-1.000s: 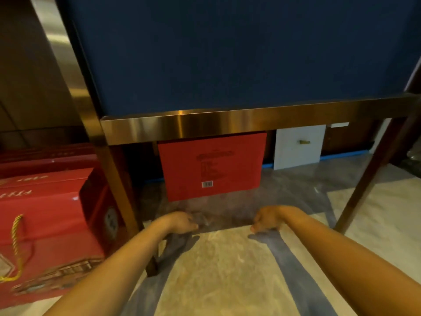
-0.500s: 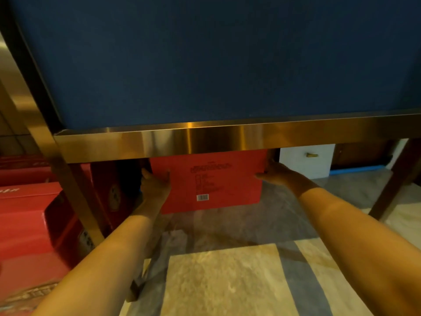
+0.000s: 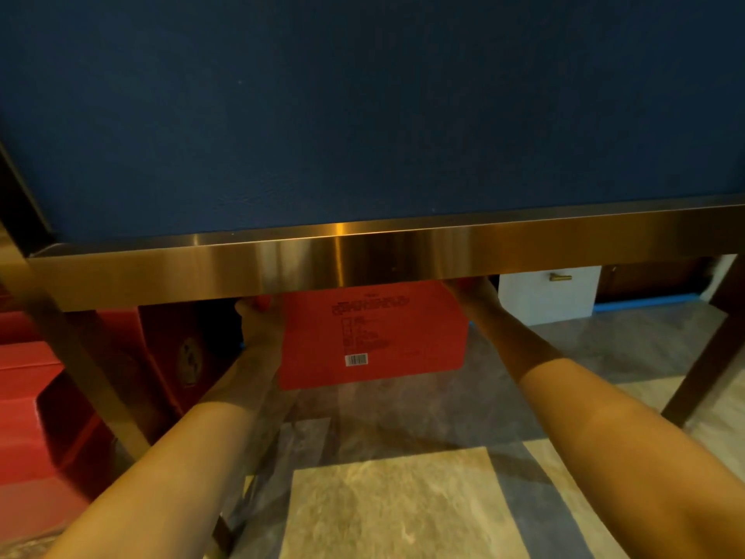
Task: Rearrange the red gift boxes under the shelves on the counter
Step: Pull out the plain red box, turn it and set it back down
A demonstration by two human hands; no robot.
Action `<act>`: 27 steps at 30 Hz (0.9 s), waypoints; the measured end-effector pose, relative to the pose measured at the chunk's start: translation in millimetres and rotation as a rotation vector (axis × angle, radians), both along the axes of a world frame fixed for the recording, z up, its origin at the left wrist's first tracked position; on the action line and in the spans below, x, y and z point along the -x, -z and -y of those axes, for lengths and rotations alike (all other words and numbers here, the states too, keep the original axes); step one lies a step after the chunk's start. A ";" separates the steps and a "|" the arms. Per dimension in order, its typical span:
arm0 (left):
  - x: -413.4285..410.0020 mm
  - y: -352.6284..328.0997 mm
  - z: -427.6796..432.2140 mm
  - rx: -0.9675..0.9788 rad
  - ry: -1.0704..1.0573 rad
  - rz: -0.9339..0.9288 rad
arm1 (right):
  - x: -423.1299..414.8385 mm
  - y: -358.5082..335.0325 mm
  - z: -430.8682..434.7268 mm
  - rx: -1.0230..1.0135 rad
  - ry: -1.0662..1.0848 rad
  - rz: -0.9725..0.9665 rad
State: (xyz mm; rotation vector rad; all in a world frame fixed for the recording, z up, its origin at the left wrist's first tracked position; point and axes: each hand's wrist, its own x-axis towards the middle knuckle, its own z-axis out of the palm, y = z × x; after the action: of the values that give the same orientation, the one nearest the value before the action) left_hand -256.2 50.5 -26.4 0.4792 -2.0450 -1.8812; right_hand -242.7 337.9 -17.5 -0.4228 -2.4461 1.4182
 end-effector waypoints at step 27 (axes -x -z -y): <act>-146.7 -0.1 -14.4 -0.188 0.018 -0.052 | -160.1 5.2 0.2 0.086 0.177 -0.066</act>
State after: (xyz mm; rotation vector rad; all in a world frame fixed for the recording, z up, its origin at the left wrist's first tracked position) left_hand -109.6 64.9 -26.3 0.4539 -1.8559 -2.0848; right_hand -82.6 337.7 -22.7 -0.5860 -2.2410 1.4413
